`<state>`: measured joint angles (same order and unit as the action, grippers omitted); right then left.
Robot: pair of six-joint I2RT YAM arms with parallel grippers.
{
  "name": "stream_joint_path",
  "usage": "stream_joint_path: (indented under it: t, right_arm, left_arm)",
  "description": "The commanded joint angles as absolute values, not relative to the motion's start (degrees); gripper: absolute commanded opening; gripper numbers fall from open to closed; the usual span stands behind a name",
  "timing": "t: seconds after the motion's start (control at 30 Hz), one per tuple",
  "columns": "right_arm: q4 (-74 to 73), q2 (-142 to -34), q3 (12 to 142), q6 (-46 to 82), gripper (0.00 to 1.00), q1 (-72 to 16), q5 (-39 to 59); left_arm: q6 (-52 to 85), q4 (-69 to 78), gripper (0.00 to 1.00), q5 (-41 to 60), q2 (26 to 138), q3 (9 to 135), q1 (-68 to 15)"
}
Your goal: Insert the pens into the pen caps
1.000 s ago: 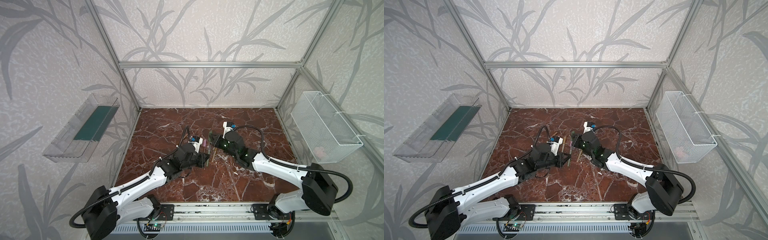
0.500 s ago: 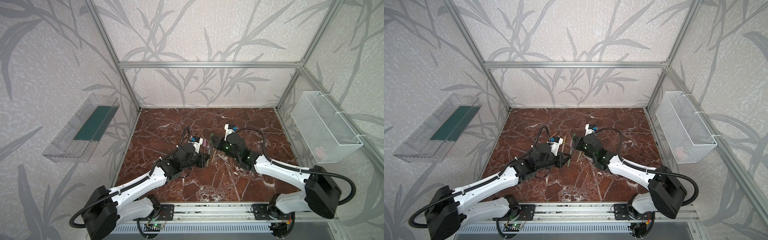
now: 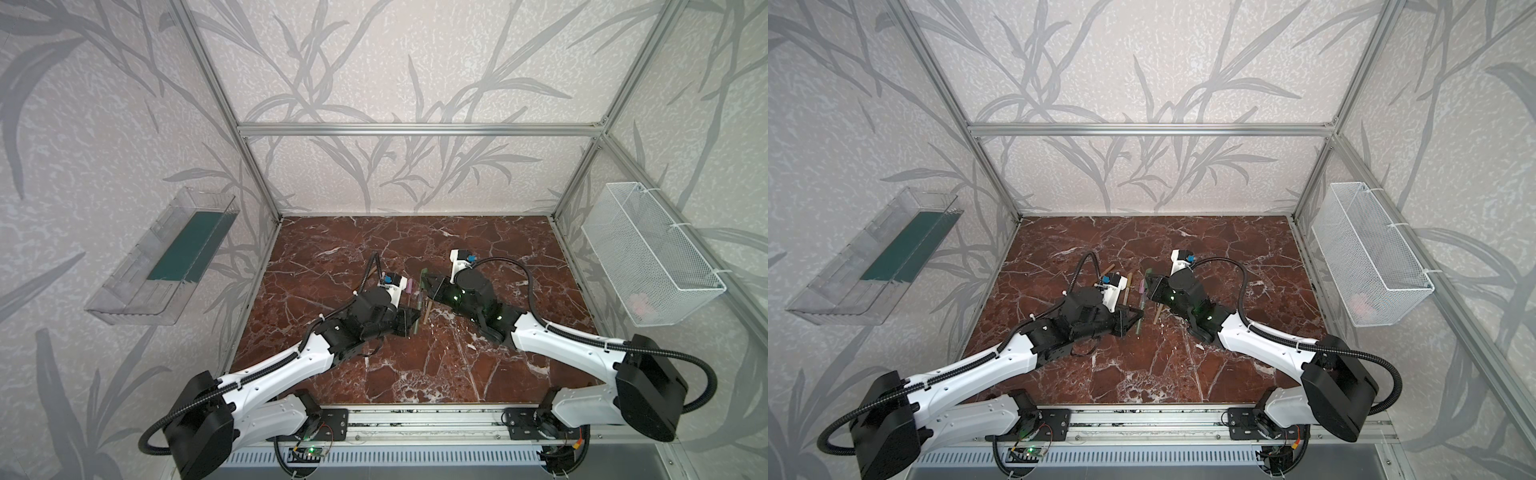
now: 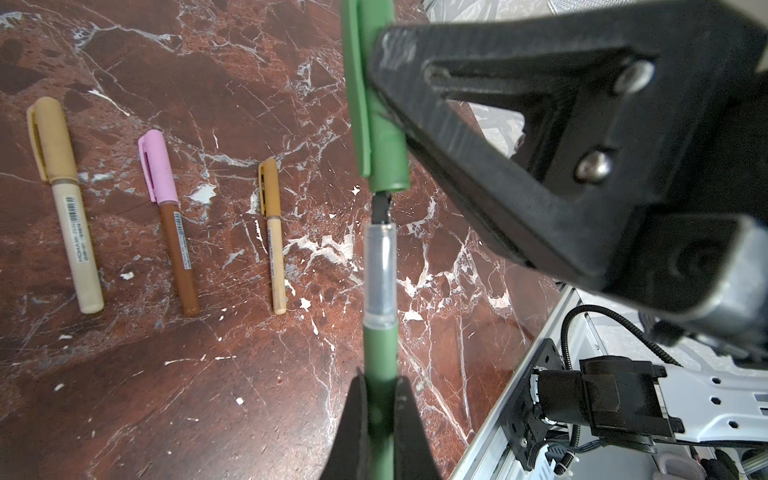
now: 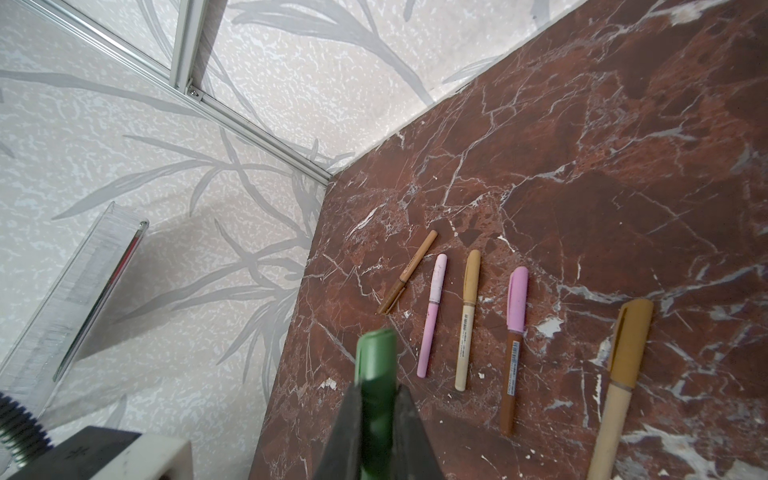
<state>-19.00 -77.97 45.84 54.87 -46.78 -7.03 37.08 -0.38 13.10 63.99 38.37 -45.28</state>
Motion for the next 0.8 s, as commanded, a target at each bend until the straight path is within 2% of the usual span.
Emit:
stream_joint_path:
  t: [0.0, 0.4, 0.77]
  right_arm:
    - [-20.33, -78.43, 45.43, 55.32, 0.00, -47.11, -7.31]
    - [-21.06, -78.66, 44.42, 55.52, 0.00, -49.60, -7.80]
    - [-22.64, -75.73, 38.10, 52.92, 0.00, -52.92, -13.03]
  left_arm:
    - [37.00, 0.04, 0.00, 12.29, 63.63, 38.76, -45.27]
    - [37.46, -0.13, 0.00, 10.76, 63.46, 38.76, -45.23]
    - [38.54, -1.68, 0.00, 10.14, 62.93, 39.38, -44.65]
